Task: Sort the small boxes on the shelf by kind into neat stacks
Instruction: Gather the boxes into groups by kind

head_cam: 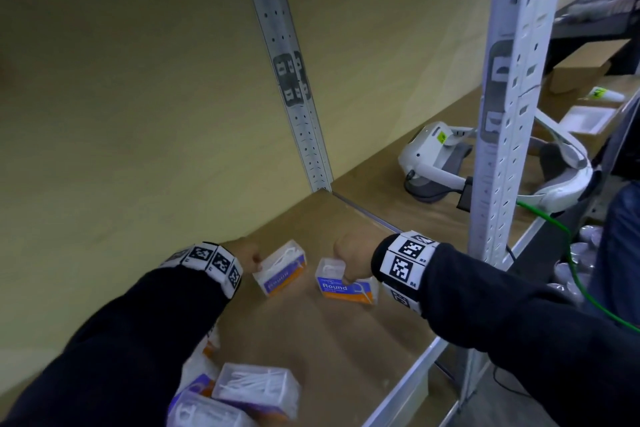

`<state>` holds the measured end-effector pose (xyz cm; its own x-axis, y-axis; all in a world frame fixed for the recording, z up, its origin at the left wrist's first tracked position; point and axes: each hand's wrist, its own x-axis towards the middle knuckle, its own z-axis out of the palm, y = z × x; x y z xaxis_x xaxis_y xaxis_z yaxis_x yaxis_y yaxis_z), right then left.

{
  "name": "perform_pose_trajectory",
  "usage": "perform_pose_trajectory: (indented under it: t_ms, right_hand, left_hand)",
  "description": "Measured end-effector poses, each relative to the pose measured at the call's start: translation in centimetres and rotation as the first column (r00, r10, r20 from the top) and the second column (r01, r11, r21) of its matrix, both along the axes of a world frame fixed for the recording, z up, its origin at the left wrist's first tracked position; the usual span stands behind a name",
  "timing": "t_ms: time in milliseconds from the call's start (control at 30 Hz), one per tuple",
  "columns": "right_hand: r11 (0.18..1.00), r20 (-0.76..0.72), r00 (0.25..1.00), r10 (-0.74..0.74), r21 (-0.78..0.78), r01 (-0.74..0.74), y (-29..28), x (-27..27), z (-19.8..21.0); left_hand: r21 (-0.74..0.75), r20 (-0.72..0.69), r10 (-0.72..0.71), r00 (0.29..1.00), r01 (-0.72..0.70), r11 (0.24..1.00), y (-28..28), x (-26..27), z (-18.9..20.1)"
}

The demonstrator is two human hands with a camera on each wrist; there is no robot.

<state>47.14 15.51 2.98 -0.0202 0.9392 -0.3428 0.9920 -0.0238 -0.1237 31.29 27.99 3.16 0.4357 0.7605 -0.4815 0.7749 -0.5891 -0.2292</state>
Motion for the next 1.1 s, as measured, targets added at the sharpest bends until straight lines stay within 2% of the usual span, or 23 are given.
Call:
perform_pose_trajectory:
  t_ms: [67, 133, 233, 333, 467, 567, 700, 800, 967, 1100]
  right_hand:
    - [1.000, 0.002, 1.000, 0.001, -0.001, -0.001, -0.1, 0.0, -0.1]
    - [1.000, 0.004, 1.000, 0.007, 0.001, -0.007, -0.1, 0.0, -0.1]
    - [1.000, 0.023, 1.000, 0.017, -0.004, -0.017, -0.1, -0.1, -0.1]
    - [1.000, 0.020, 1.000, 0.017, 0.007, -0.017, -0.2, -0.1, -0.3]
    - [1.000, 0.011, 1.000, 0.004, 0.011, -0.004, -0.4, -0.2, -0.3]
    - [0.999, 0.009, 1.000, -0.017, 0.028, 0.017, -0.6, -0.6, 0.2]
    - [0.996, -0.011, 1.000, -0.013, 0.087, 0.014, -1.3, -2.1, 1.6]
    - [0.987, -0.073, 0.997, 0.024, 0.163, -0.012, -2.2, -4.2, 3.6]
    - [0.946, -0.093, 0.972, 0.216, 0.265, -0.185, -3.4, -10.2, 7.1]
    - [0.882, -0.093, 0.917, 0.387, 0.326, -0.339, -3.6, -16.6, 8.7]
  left_hand:
    - [0.063, 0.063, 0.006, 0.998, -0.010, 0.998, -0.4, 0.4, 0.1]
    - [0.058, 0.112, 0.024, 0.993, -0.031, 0.998, -0.4, 0.9, -0.1]
    - [0.006, 0.104, 0.074, 0.992, -0.075, 0.997, -0.6, 1.1, -0.4]
    - [0.081, 0.087, 0.040, 0.995, -0.047, 0.996, -0.7, 1.0, -0.7]
    - [0.097, 0.048, 0.036, 0.998, -0.041, 0.994, -2.1, 1.2, 0.4]
    - [0.112, 0.103, 0.056, 0.993, -0.068, 0.991, -3.2, -0.3, 1.8]
    - [0.147, 0.274, 0.100, 0.956, -0.144, 0.979, -5.2, -3.8, 4.7]
    - [0.132, 0.348, 0.150, 0.925, -0.207, 0.969, -7.1, -7.5, 6.9]
    - [0.155, 0.381, 0.235, 0.894, -0.312, 0.937, -11.8, -14.8, 9.4]
    - [0.164, 0.384, 0.361, 0.850, -0.447, 0.879, -15.8, -21.8, 10.8]
